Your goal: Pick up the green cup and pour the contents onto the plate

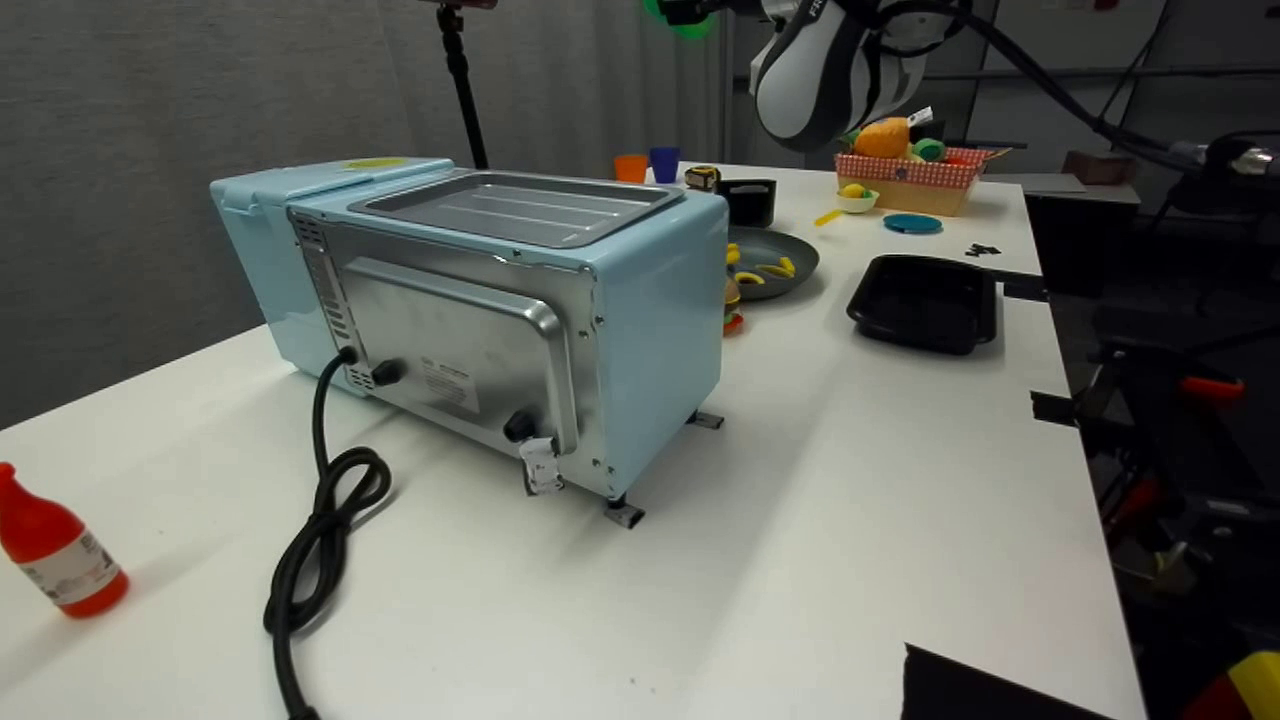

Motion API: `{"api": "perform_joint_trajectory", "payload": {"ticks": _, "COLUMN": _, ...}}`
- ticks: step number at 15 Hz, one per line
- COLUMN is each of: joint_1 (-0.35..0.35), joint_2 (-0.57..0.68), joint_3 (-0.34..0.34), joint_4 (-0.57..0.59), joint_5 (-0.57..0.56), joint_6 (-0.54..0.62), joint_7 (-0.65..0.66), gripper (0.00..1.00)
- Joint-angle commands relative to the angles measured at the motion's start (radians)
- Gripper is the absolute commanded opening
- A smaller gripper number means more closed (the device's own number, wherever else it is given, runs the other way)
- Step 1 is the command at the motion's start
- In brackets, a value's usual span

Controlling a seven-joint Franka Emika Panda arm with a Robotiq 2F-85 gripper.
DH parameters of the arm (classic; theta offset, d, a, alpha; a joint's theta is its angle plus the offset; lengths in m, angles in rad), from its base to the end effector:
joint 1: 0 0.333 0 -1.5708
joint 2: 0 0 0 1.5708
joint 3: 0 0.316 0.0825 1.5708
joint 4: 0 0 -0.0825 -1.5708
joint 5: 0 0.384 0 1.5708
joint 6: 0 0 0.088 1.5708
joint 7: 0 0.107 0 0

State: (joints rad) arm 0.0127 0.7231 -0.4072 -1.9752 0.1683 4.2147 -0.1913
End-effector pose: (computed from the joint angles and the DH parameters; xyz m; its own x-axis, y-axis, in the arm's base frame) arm 0.5856 -0.2102 0.3179 0.1409 0.3390 0.9302 -0.4095 -0.8355 0.3665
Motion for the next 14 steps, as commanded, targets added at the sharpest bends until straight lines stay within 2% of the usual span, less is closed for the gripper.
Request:
{"api": "perform_joint_trajectory", "payload": {"ticks": 1, "joint_1": 0.021, "joint_2": 0.016, "joint_3": -0.019, "joint_4": -0.001, "joint_5": 0.046, "joint_6": 0.031, "joint_7": 0.012, "gripper": 0.52}}
{"api": "perform_joint_trajectory", "payload": {"ticks": 4, "joint_1": 0.013, "joint_2": 0.007, "joint_3": -0.001, "joint_4": -0.041, "joint_5": 0.067, "joint_6": 0.031, "joint_7": -0.007, "gripper": 0.52}}
{"api": "perform_joint_trajectory", "payload": {"ticks": 5, "joint_1": -0.039, "joint_2": -0.014, "joint_3": 0.067, "joint_4": -0.05, "joint_5": 0.069, "joint_6": 0.013, "joint_7": -0.06, "gripper": 0.52}}
{"api": "perform_joint_trajectory", "payload": {"ticks": 10, "joint_1": -0.03, "joint_2": -0.073, "joint_3": 0.088, "joint_4": -0.076, "joint_5": 0.139, "joint_6": -0.201, "joint_7": -0.109, "gripper": 0.52}}
{"api": "perform_joint_trajectory", "payload": {"ticks": 14, "joint_1": 0.003, "joint_2": -0.149, "joint_3": 0.055, "joint_4": -0.063, "joint_5": 0.236, "joint_6": -0.44, "joint_7": -0.155, "gripper": 0.52}}
